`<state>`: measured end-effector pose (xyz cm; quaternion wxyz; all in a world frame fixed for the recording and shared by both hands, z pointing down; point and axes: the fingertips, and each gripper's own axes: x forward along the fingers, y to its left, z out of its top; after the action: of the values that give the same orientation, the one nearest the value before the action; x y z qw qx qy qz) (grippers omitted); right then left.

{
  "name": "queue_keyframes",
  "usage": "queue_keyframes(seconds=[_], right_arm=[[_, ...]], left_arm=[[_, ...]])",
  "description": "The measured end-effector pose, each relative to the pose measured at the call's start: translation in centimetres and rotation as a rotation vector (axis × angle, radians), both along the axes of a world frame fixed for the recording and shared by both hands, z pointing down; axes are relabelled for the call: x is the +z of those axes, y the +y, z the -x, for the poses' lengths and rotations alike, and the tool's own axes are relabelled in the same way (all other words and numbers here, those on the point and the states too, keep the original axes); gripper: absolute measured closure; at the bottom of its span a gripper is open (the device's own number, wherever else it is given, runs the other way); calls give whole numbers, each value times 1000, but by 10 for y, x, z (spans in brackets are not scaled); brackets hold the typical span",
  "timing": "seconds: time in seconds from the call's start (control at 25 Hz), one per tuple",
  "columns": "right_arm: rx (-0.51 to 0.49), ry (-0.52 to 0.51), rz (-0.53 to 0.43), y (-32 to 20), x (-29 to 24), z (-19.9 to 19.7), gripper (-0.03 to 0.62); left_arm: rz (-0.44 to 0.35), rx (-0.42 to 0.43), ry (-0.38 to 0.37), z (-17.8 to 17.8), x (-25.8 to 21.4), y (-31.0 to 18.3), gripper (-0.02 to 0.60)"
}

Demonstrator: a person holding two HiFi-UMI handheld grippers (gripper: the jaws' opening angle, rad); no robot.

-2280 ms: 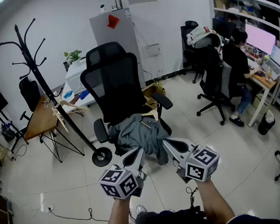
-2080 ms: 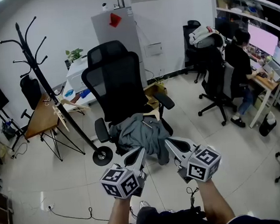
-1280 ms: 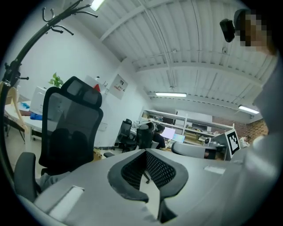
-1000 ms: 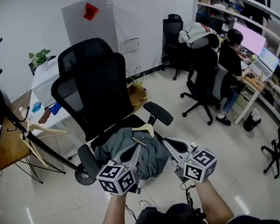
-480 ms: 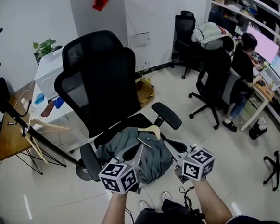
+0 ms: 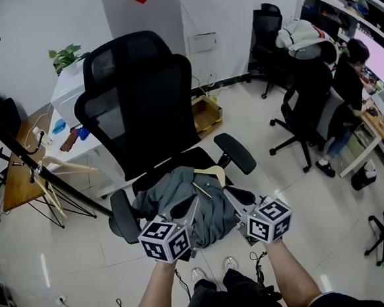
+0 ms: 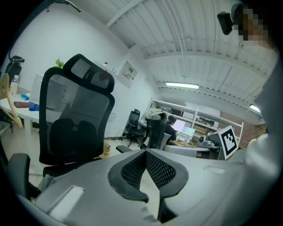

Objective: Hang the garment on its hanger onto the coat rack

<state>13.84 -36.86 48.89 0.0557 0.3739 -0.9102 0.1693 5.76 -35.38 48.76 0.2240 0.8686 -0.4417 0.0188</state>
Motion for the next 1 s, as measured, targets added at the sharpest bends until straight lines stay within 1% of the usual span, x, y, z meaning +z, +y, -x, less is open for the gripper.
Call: queue_keyframes(seconds=[0.12, 0.2, 0.24, 0.28, 0.36, 0.48, 0.52, 0.72, 0.8, 0.84, 0.88, 1.0], right_arm=[[3, 15, 32, -7, 21, -5, 560], [6, 30, 72, -9, 44, -11, 544], [7, 37, 96, -11, 57, -15, 462], [12, 47, 119, -13, 71, -18, 405], [34, 78, 160, -21, 103, -27, 387], [70, 120, 219, -35, 158, -39, 382], [81, 132, 238, -41, 177, -42, 368], [129, 209, 314, -78, 274, -52, 367], [137, 235, 334, -99, 309, -51, 361], [140, 248, 344, -108, 324, -51, 338], [142, 261, 353, -115, 338, -51, 338], [144, 282, 381, -131, 368, -49, 326]], left_arm=[[22, 1, -4, -5, 16, -5, 580], [38, 3, -1, -10, 29, -9, 580], [47, 4, 2, -13, 36, -11, 580], [57, 5, 5, -15, 44, -13, 580], [81, 9, 11, -21, 64, -18, 580], [120, 16, 16, -28, 101, -25, 580], [133, 19, 17, -30, 114, -27, 580], [201, 26, 1, -34, 180, -34, 580], [213, 23, -8, -32, 202, -41, 580], [217, 20, -11, -32, 212, -44, 580], [218, 18, -15, -32, 221, -46, 580], [228, 12, -28, -31, 242, -51, 580]])
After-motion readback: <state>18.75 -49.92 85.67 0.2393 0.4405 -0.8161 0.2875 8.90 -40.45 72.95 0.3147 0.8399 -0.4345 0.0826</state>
